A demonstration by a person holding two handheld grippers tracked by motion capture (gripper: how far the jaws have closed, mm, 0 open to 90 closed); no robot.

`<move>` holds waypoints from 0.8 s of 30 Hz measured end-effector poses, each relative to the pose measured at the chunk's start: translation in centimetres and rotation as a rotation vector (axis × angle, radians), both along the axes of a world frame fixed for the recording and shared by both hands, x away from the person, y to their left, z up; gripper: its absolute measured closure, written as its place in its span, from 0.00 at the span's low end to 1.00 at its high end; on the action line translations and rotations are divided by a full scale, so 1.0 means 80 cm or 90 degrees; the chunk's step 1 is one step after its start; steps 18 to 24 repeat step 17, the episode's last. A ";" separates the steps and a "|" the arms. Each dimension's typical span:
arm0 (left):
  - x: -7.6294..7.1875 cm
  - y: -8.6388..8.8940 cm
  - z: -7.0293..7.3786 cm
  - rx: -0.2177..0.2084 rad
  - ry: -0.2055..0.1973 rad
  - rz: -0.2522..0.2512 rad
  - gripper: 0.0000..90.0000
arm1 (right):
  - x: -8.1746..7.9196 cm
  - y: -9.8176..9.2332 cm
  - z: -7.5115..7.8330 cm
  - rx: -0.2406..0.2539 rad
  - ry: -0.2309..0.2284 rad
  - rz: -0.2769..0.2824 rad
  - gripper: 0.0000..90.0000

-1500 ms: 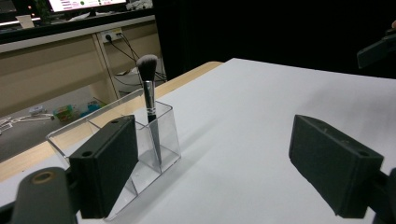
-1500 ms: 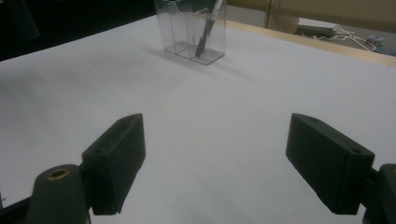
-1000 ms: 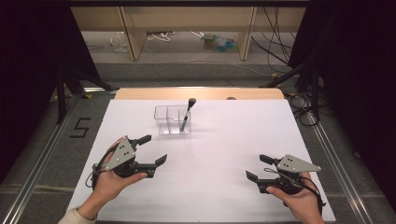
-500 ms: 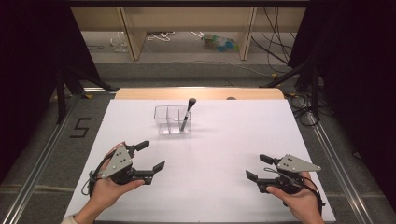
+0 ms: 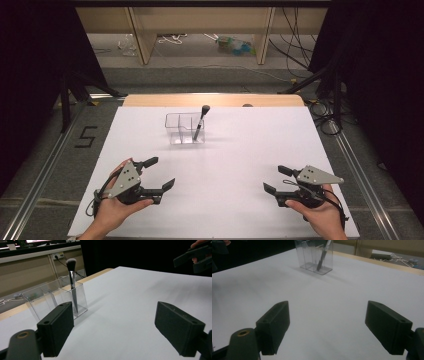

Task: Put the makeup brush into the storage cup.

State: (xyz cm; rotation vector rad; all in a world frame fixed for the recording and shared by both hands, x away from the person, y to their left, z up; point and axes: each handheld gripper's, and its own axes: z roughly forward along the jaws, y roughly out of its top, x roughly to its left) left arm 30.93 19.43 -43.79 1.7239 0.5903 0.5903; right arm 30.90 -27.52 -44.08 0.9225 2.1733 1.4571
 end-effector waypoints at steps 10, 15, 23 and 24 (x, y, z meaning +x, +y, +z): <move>0.001 -0.001 -0.003 0.008 0.004 -0.002 0.17 | -0.001 0.000 0.000 -0.005 0.018 -0.001 0.23; 0.002 -0.001 -0.004 0.009 0.006 -0.003 0.18 | 0.001 0.000 -0.001 -0.002 0.002 0.002 0.23; 0.002 -0.001 -0.004 0.008 0.008 -0.002 0.18 | 0.001 0.000 -0.001 -0.002 0.002 0.002 0.23; 0.002 -0.001 -0.004 0.008 0.008 -0.002 0.18 | 0.001 0.000 -0.001 -0.002 0.002 0.002 0.23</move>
